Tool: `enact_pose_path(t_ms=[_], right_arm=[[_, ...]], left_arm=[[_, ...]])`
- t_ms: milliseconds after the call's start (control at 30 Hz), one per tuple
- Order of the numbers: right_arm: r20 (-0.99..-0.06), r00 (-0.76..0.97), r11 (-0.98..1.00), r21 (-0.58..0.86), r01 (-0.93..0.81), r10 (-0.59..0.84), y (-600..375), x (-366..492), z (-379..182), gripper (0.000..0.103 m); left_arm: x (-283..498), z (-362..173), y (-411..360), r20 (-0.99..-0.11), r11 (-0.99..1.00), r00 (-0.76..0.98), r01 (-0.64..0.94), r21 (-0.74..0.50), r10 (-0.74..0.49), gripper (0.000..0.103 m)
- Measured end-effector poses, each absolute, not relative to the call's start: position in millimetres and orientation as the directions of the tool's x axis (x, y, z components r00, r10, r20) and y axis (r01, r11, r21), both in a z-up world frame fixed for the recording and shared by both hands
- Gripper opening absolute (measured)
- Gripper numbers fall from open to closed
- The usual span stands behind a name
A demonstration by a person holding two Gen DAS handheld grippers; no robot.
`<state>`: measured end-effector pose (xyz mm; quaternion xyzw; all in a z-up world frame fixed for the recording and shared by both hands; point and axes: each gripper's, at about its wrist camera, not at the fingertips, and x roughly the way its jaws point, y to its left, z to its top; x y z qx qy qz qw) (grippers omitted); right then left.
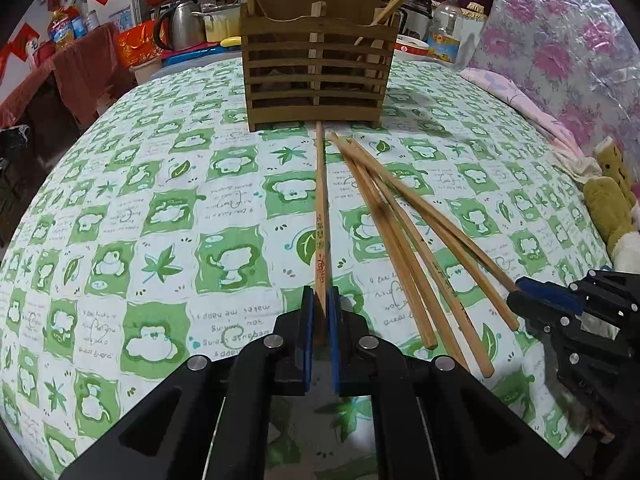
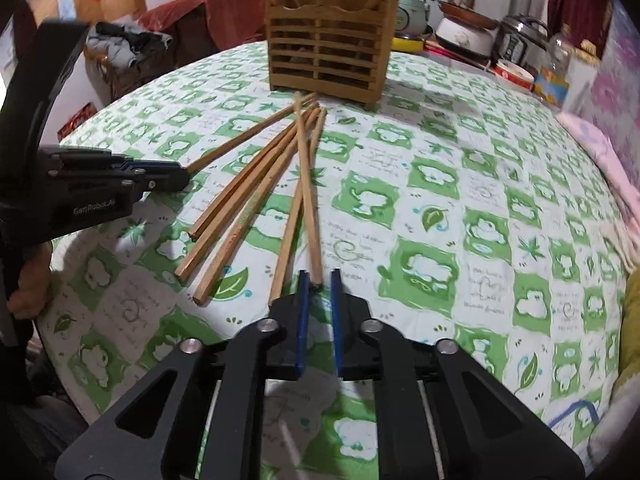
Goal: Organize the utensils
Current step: 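Close the right tool on a single chopstick from the pile, then lift the chopstick with the right tool and carry it toward the holder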
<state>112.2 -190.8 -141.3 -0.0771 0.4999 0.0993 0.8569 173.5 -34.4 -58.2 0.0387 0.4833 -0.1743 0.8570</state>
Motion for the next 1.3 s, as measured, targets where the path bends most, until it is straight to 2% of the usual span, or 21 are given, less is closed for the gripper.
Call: enact_pose_path(t_ms=[433,933,1067,1300], right_arm=[[-0.861,0.503,0.973,-0.056,-0.224,0.067,-192,110,-140,0.006],[-0.809,0.588,0.965,-0.163,-0.204,-0.013,-184,97,-129,0.006],[-0.798,0.602,0.969,-0.143,-0.201,0.007,-186,93,-122,0.006],[-0.746,0.663,0.978,-0.081,-0.192,0.069,-197,85,-83,0.006]], left_arm=[[175,-59,-36,-0.843,0.937,0.478,0.339,-0.081,-0.246,0.008],[160,-47,-39,-0.807,0.944,0.544,0.328,-0.046,-0.229,0.006],[156,-43,-36,-0.802,0.947,0.548,0.315,-0.067,-0.239,0.006],[132,-17,-38,-0.742,0.956,0.644,0.291,0.014,-0.185,0.006]])
